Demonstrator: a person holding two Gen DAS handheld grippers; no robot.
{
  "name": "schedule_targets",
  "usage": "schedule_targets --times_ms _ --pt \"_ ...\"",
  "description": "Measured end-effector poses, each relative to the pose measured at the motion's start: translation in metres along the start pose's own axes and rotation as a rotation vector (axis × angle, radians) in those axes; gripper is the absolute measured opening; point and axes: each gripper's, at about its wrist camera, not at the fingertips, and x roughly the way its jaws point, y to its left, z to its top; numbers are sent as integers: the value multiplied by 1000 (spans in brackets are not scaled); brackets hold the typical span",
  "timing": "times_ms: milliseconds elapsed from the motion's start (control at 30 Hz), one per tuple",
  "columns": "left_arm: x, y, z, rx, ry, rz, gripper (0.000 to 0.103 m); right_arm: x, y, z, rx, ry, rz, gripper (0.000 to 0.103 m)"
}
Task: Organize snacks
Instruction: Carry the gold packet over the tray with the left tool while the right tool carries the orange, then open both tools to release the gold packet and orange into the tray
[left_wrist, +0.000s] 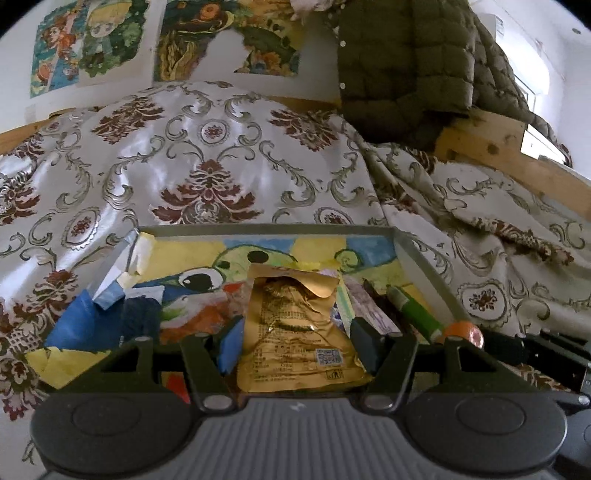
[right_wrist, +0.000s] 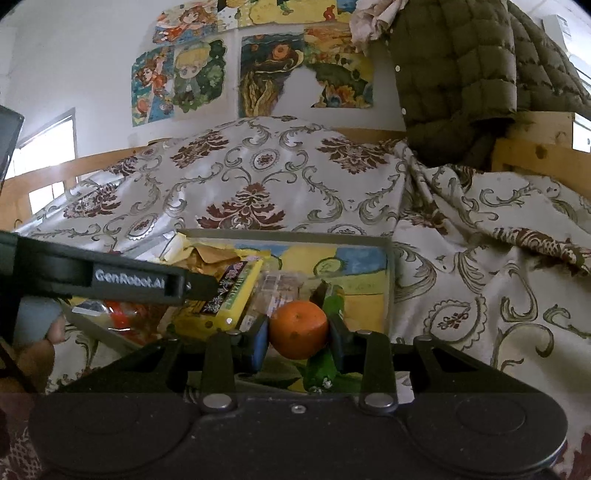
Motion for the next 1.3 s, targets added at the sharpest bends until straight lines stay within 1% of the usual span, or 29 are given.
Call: schedule_targets --times_ms 233,333,467,567,667,733,833,1000,1133,1233,1300 --pt "3 4 -4 -48 16 -9 67 0 3 -1 -37 -1 -6 38" --pt "3 5 -5 -55 24 -10 67 1 5 -2 -54 3 -9 43" --pt "2 6 -5 -65 32 -14 67 3 5 -3 -53 10 -19 46" --pt "-1 8 -5 -78 38 -17 68 4 4 -3 -45 21 -24 52" --pt "-3 9 -6 -79 35 -14 73 5 4 -3 -38 28 -26 57" --pt "-7 10 -6 -96 27 -14 78 4 4 -3 -32 28 -23 64" --pt "-13 14 -6 -129 17 -25 81 1 3 -2 -24 23 -26 70" --pt "-30 19 -2 -164 -16 -22 87 -6 2 1 0 12 -35 77" --pt "-50 20 2 -152 -59 -3 95 -23 -3 9 41 -32 -46 87" --pt "-69 21 5 -145 -97 10 98 -40 -7 17 75 -70 -59 94" --pt "-84 22 6 -153 -117 24 101 -54 -9 20 95 -89 -70 95"
